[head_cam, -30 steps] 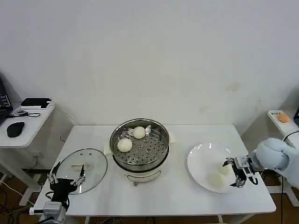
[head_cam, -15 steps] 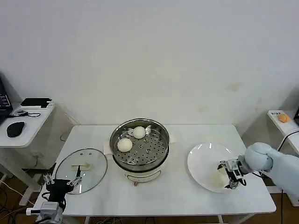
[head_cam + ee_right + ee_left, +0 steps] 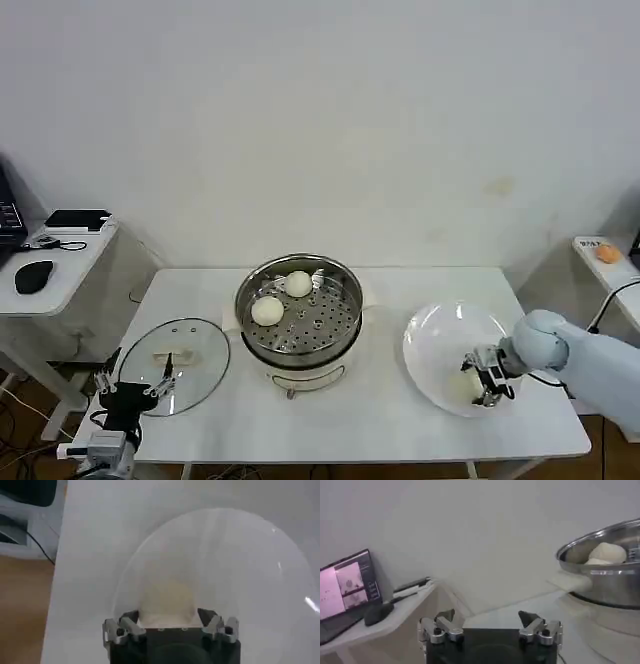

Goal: Take steamed baozi put them in steamer then cover it.

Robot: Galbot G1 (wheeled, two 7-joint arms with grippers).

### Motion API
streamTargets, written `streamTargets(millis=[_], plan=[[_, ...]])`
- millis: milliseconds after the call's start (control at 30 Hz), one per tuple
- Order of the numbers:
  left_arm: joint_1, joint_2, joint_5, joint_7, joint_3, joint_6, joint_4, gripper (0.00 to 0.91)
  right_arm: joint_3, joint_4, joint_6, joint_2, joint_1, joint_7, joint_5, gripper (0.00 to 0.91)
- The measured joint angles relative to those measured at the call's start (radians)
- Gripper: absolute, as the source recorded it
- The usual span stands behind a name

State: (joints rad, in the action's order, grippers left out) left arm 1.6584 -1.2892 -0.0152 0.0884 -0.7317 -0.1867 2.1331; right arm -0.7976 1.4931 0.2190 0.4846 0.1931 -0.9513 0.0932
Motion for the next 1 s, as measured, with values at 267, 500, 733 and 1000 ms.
streamTargets(millis=[267,500,733,1000], plan=[[-0.001,-0.005,0.0,0.0,0.005,0.0,0.008,0.907,-0.011,0.008,-0.003,-0.011,-0.029,-0.021,-0.022,0.645],[0.002,-0.006,0.001,0.001,0.006,0.004,0.008,0.907,-0.02,0.014,-0.014,-0.019,-0.087,-0.048,-0.049,0.645],[0.001,0.0,0.007,0.001,-0.002,0.006,0.01,0.907,-0.049,0.006,-0.024,-0.009,-0.209,-0.07,-0.099,0.645],[-0.001,0.003,0.013,0.001,-0.004,0.007,0.01,0.907,-0.14,-0.032,-0.036,0.056,-0.434,-0.09,-0.185,0.655]])
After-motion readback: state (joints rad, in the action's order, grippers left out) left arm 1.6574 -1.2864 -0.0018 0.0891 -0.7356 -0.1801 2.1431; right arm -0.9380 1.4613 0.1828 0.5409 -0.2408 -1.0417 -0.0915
